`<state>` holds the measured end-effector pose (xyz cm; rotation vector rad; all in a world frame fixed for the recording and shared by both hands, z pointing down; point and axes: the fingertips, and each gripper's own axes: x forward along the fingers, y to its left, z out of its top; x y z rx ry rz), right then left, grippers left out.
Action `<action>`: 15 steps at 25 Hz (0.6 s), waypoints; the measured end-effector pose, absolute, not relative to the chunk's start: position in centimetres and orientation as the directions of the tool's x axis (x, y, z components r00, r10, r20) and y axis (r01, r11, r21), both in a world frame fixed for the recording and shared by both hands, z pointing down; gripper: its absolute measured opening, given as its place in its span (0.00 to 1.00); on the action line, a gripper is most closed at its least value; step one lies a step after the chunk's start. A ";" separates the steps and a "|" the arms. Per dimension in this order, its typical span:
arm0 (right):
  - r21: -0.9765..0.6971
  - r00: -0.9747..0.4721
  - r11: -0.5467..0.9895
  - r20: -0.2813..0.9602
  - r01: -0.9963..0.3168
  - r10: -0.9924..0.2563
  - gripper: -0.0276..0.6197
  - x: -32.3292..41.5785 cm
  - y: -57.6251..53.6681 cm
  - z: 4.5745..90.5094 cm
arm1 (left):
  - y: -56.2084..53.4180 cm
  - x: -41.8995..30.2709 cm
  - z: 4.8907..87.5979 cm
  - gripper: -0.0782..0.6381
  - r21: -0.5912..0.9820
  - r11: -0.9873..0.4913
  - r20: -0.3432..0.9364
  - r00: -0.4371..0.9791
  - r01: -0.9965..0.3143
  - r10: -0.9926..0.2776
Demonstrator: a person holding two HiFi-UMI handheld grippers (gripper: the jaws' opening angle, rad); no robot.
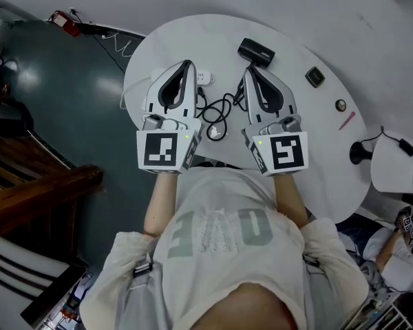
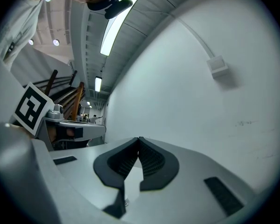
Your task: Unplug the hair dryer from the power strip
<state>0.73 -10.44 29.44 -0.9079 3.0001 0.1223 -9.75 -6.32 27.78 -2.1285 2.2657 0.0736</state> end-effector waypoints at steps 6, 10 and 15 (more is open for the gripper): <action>0.107 -0.826 0.820 -0.030 -0.563 -0.563 0.07 0.8 -10.5 29.2 | -6.5 -9.3 26.7 0.13 0.003 0.051 -0.072 -0.051 -0.999 -0.996; 0.119 -0.831 0.823 -0.030 -0.555 -0.556 0.07 0.7 -10.5 29.1 | -6.6 -9.2 26.6 0.13 0.016 0.050 -0.069 -0.051 -0.999 -0.996; 0.127 -0.837 0.828 -0.033 -0.546 -0.546 0.07 0.5 -10.4 28.9 | -6.5 -9.4 26.3 0.13 -0.007 0.067 -0.063 -0.066 -0.998 -0.996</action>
